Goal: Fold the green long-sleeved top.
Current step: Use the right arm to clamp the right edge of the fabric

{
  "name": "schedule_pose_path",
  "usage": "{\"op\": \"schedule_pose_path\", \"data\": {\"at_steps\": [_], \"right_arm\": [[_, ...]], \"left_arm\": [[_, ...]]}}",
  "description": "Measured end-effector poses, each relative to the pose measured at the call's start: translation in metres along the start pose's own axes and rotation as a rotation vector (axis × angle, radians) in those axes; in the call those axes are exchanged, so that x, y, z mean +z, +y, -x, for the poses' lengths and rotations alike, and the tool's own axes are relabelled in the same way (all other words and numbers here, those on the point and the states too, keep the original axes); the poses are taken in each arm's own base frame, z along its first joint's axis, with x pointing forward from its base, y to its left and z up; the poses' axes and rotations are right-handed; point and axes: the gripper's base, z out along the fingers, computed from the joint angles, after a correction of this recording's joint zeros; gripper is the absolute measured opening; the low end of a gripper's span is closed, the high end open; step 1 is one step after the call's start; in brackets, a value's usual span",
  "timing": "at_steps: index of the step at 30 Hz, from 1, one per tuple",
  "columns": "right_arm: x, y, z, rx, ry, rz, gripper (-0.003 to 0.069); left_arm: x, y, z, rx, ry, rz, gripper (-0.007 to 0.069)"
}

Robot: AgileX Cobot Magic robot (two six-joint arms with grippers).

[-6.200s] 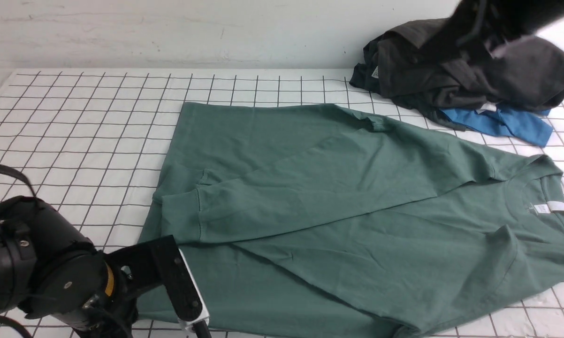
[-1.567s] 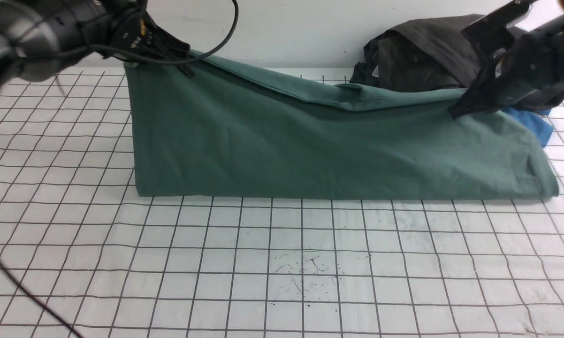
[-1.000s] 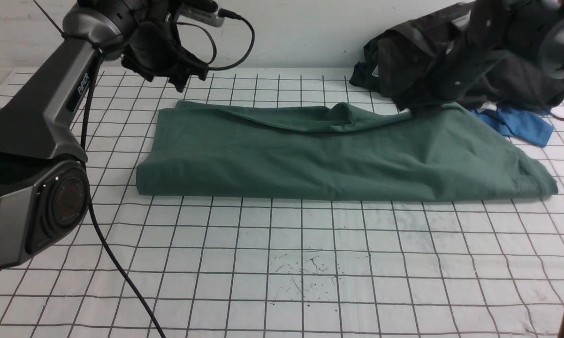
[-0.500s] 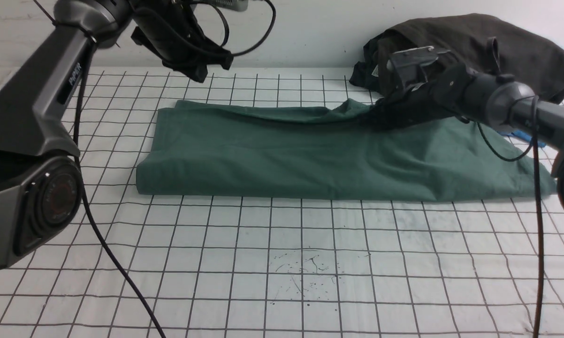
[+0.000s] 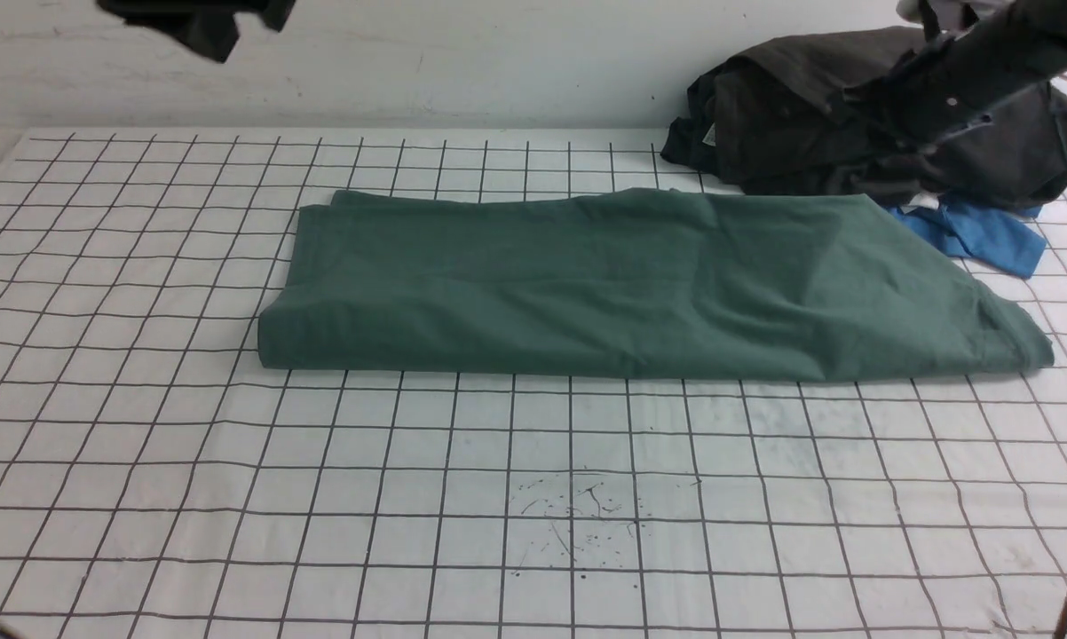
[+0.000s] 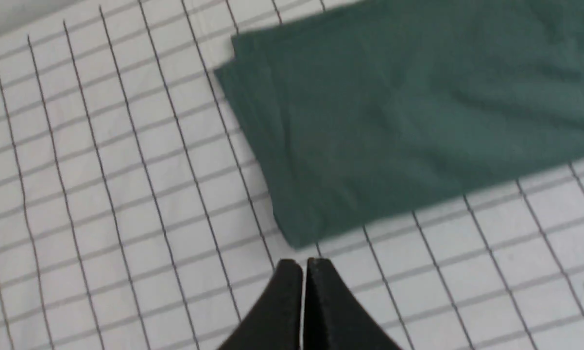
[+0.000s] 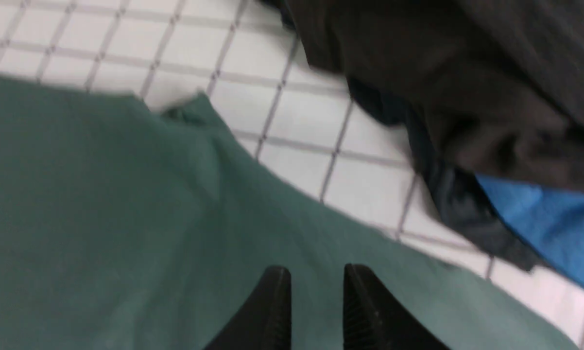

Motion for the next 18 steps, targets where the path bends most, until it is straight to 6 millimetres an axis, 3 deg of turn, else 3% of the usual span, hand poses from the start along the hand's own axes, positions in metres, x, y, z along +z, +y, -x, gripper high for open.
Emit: {"op": "schedule_pose_path", "data": {"at_steps": [1, 2, 3, 5, 6, 9, 10, 11, 13, 18], "right_arm": [[-0.004, -0.008, -0.008, 0.011, 0.041, -0.017, 0.0152], [-0.004, -0.008, -0.008, 0.010, 0.043, -0.019, 0.0152], [-0.005, -0.015, -0.018, 0.019, 0.090, -0.044, 0.0150], [-0.003, -0.023, -0.035, 0.025, 0.170, -0.090, 0.0150], [-0.002, -0.025, -0.038, 0.028, 0.184, -0.095, 0.0150], [0.003, -0.043, -0.063, 0.083, 0.308, -0.213, 0.0178], [0.003, -0.043, -0.064, 0.079, 0.312, -0.219, 0.0178], [0.002, -0.049, -0.067, 0.108, 0.328, -0.263, 0.0210], [-0.001, -0.054, -0.069, 0.127, 0.336, -0.319, 0.0280], [-0.003, -0.066, -0.077, 0.158, 0.368, -0.422, 0.0440]], "left_arm": [[-0.013, -0.004, -0.026, -0.004, 0.030, 0.001, -0.0008], [-0.014, -0.005, -0.030, -0.005, 0.033, 0.000, -0.0008], [-0.027, -0.010, -0.061, -0.017, 0.034, 0.001, -0.0008], [-0.038, -0.017, -0.099, -0.039, -0.012, 0.005, -0.0008], [-0.039, -0.018, -0.103, -0.042, -0.017, 0.004, -0.0008], [-0.042, -0.033, -0.166, -0.067, -0.064, -0.021, -0.0008], [-0.045, -0.033, -0.167, -0.067, -0.075, -0.019, -0.0008], [-0.040, -0.038, -0.190, -0.071, -0.055, -0.029, -0.0008], [-0.033, -0.043, -0.214, -0.074, -0.030, -0.038, -0.0008], [-0.015, -0.048, -0.239, -0.075, 0.037, -0.049, -0.0008]]}}
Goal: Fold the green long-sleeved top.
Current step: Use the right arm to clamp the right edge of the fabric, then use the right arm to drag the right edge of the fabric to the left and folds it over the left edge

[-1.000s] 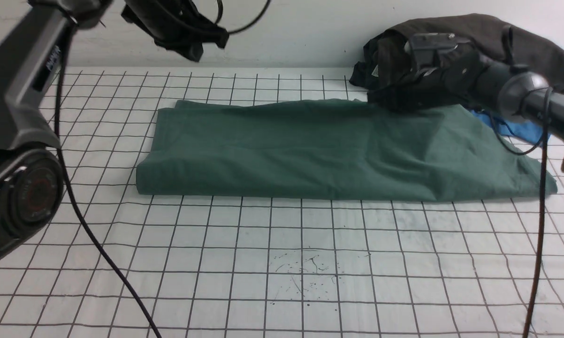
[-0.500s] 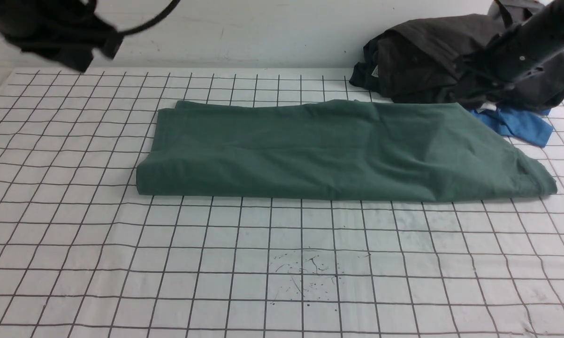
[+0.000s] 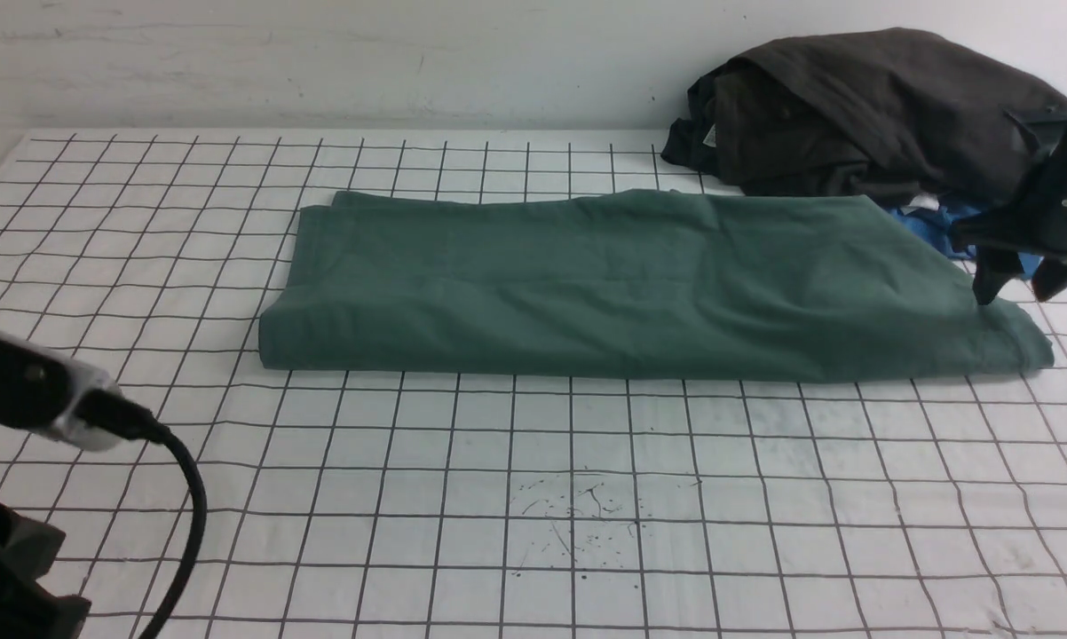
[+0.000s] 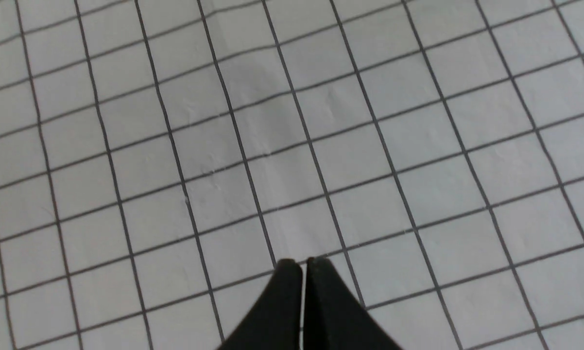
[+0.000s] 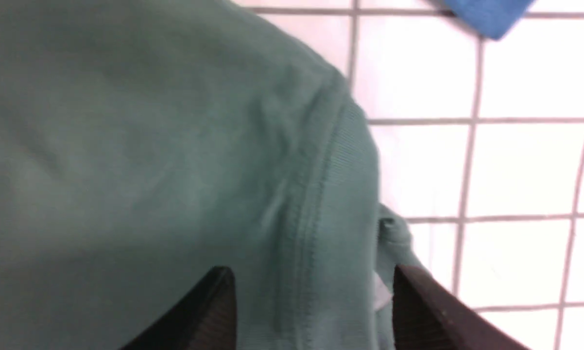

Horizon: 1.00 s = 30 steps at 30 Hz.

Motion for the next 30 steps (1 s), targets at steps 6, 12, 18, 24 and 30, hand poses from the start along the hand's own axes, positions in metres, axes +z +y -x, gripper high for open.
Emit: {"op": "schedule_pose_path", "data": {"at_steps": [6, 12, 18, 24, 30], "right_arm": [[0.035, -0.028, -0.032, 0.121, 0.128, 0.080, 0.0507], [0.044, -0.032, -0.039, 0.190, 0.094, 0.177, 0.0449], [0.042, -0.027, -0.036, 0.165, 0.064, 0.238, 0.0120], [0.016, -0.033, -0.032, 0.085, 0.036, 0.200, 0.0024], [-0.079, -0.062, -0.028, -0.023, -0.118, -0.100, 0.0024]], "left_arm": [[0.017, 0.000, -0.001, -0.001, 0.005, 0.000, -0.0007], [0.027, 0.002, 0.011, -0.002, -0.051, 0.007, -0.0007], [0.042, 0.003, 0.019, -0.002, -0.044, 0.007, -0.0007], [0.044, 0.003, 0.018, -0.003, -0.016, 0.004, -0.0007], [0.044, 0.002, 0.016, -0.008, -0.003, 0.001, -0.0007]]}}
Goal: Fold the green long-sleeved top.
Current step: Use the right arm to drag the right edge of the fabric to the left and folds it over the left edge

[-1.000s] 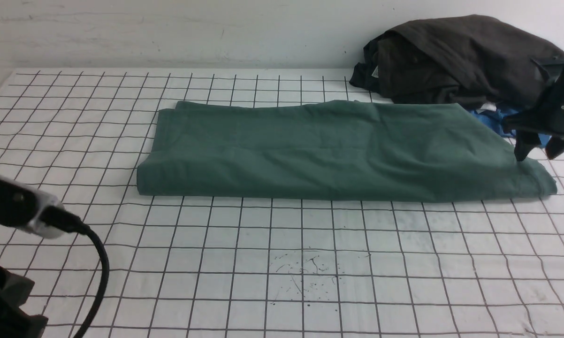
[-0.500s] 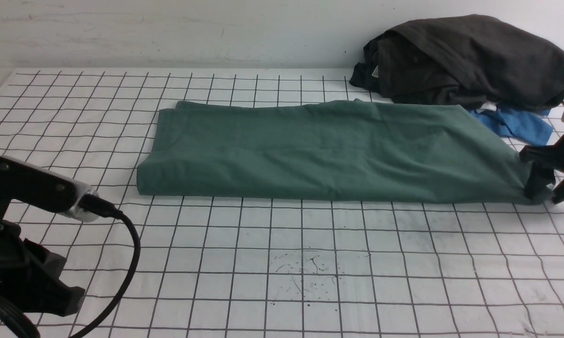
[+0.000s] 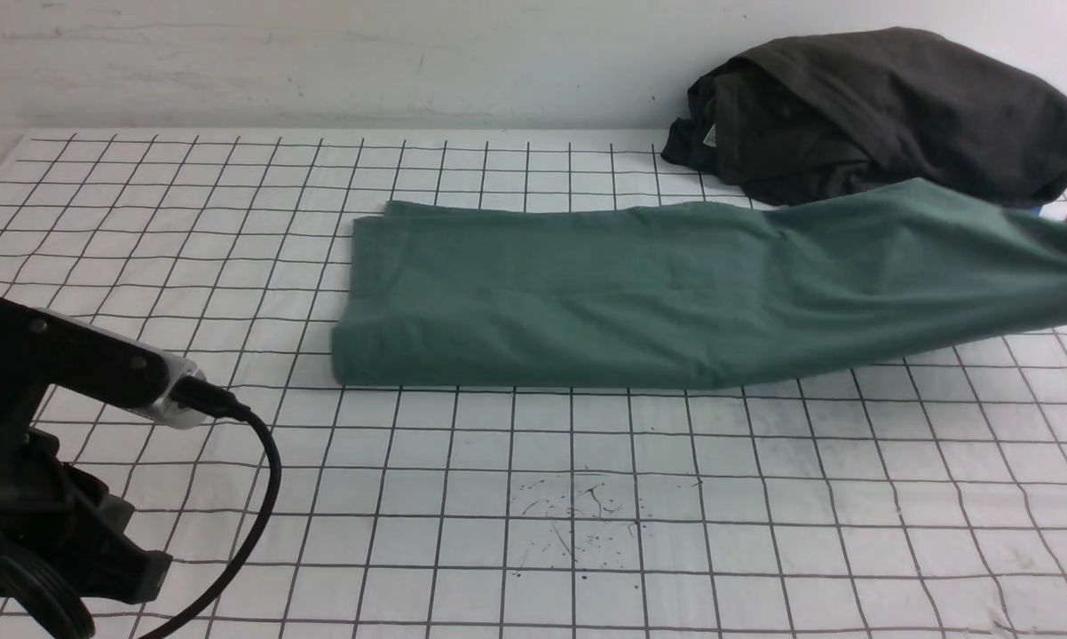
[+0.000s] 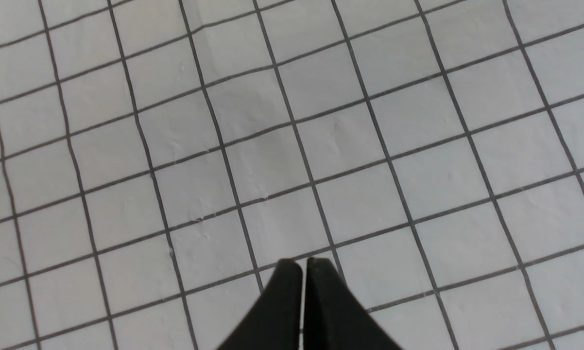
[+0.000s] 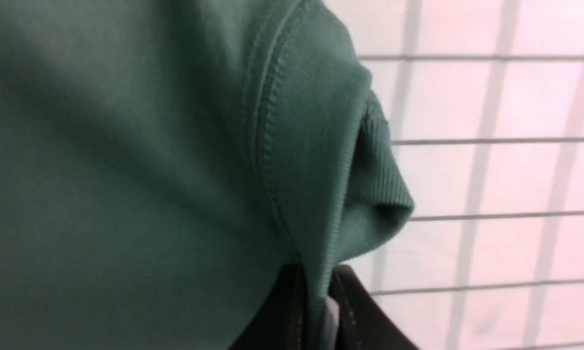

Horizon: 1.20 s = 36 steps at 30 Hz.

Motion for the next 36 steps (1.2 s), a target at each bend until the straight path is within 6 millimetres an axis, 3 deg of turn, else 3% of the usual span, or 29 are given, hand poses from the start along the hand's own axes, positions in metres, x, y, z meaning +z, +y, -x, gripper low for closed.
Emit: {"op": "schedule_pose_path", "data": {"at_steps": [3, 6, 8, 12, 13, 15, 16, 17, 19, 22, 26, 28, 33, 36], "right_arm": [[-0.039, -0.004, 0.007, 0.032, -0.093, -0.030, 0.0024], [-0.066, 0.011, 0.016, 0.038, -0.174, 0.022, 0.0024], [-0.092, 0.056, 0.030, -0.012, -0.263, 0.143, 0.0023], [-0.118, 0.161, 0.040, -0.151, -0.376, 0.371, 0.0023], [-0.120, 0.168, 0.040, -0.157, -0.381, 0.388, 0.0023], [-0.126, 0.242, 0.037, -0.250, -0.424, 0.519, 0.0023], [-0.124, 0.268, 0.034, -0.281, -0.433, 0.558, 0.0023], [-0.121, 0.278, 0.032, -0.296, -0.428, 0.569, 0.0023], [-0.100, 0.336, 0.023, -0.353, -0.428, 0.626, 0.0023], [-0.074, 0.388, 0.012, -0.397, -0.450, 0.656, 0.0025], [-0.052, 0.415, 0.007, -0.403, -0.478, 0.665, 0.0064], [-0.051, 0.417, 0.009, -0.390, -0.501, 0.671, 0.0135], [-0.068, 0.411, 0.012, -0.378, -0.545, 0.680, 0.0304], [-0.083, 0.405, 0.014, -0.377, -0.576, 0.685, 0.0347]], "left_arm": [[0.000, -0.001, 0.000, -0.012, -0.001, -0.011, -0.0007], [0.000, -0.003, 0.000, -0.030, -0.003, -0.029, -0.0007], [0.000, -0.004, 0.001, -0.049, -0.006, -0.047, -0.0007], [0.000, -0.005, 0.001, -0.061, -0.009, -0.060, -0.0007], [0.000, -0.005, 0.001, -0.061, -0.009, -0.060, -0.0007], [0.000, -0.005, 0.001, -0.061, -0.011, -0.060, -0.0007], [0.000, -0.005, 0.001, -0.061, -0.011, -0.060, -0.0007], [0.000, -0.005, 0.001, -0.061, -0.011, -0.060, -0.0007], [0.000, -0.006, 0.001, -0.059, -0.010, -0.061, -0.0007], [0.000, -0.006, 0.001, -0.059, -0.009, -0.061, -0.0007], [0.000, -0.006, 0.001, -0.059, -0.008, -0.062, -0.0007], [0.000, -0.006, 0.001, -0.059, -0.008, -0.062, -0.0007], [0.000, -0.006, 0.001, -0.059, -0.008, -0.062, -0.0007], [0.000, -0.006, 0.002, -0.059, -0.015, -0.061, -0.0007]]}}
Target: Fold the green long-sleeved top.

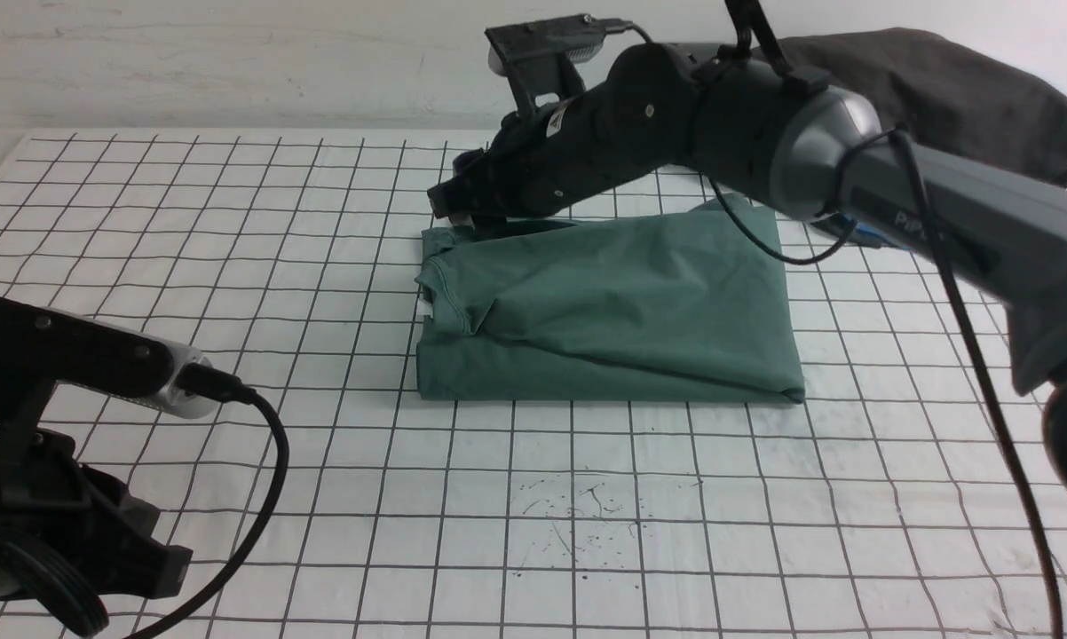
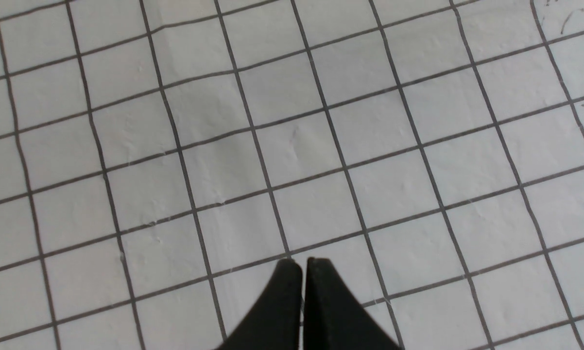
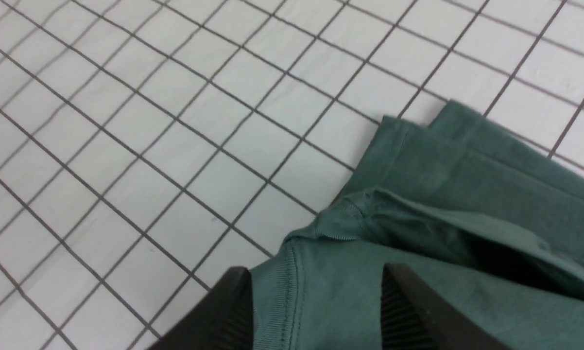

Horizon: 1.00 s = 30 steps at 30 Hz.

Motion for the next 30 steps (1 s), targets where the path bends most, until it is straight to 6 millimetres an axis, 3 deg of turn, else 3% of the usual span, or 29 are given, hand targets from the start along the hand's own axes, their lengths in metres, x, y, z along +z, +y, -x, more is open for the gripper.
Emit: {"op": "schedule_pose_path", "data": {"at_steps": [4, 13, 18, 21, 23, 24, 25, 26, 27, 29, 30], "right_arm": [[0.002, -0.001, -0.002, -0.004, 0.006, -0.002, 0.0300], [0.072, -0.008, -0.064, 0.073, 0.170, 0.028, 0.0037], [0.080, 0.000, -0.063, 0.075, 0.116, 0.073, -0.0010], [0.065, 0.007, -0.042, 0.020, 0.088, 0.107, -0.0012], [0.027, 0.013, -0.003, -0.091, 0.047, 0.112, -0.0011], [0.022, 0.013, 0.001, -0.101, 0.045, 0.113, -0.0011], [-0.010, 0.012, 0.026, -0.163, 0.017, 0.083, -0.0011], [-0.029, 0.008, 0.037, -0.190, 0.015, 0.056, -0.0011], [-0.033, 0.009, 0.039, -0.198, 0.016, 0.053, -0.0011], [-0.069, -0.015, 0.050, -0.215, 0.077, -0.037, -0.0011], [-0.078, -0.029, 0.050, -0.205, 0.110, -0.068, -0.0011]], "left_arm": [[0.000, 0.000, 0.000, -0.001, -0.002, -0.001, -0.0007], [0.000, -0.001, 0.001, -0.008, -0.010, -0.007, -0.0007], [0.000, 0.000, 0.004, -0.009, -0.047, -0.002, -0.0007], [0.000, 0.000, 0.009, -0.013, -0.099, 0.001, -0.0007], [-0.001, -0.001, 0.015, -0.048, -0.147, -0.020, -0.0007], [-0.001, -0.002, 0.016, -0.052, -0.149, -0.022, -0.0007], [-0.001, -0.004, 0.027, -0.079, -0.170, -0.052, -0.0007], [-0.001, -0.005, 0.035, -0.086, -0.177, -0.070, -0.0007], [0.001, -0.005, 0.036, -0.087, -0.171, -0.070, -0.0007], [0.009, -0.007, 0.064, -0.084, -0.175, -0.117, -0.0007], [0.013, -0.008, 0.073, -0.085, -0.176, -0.135, -0.0007]]}}
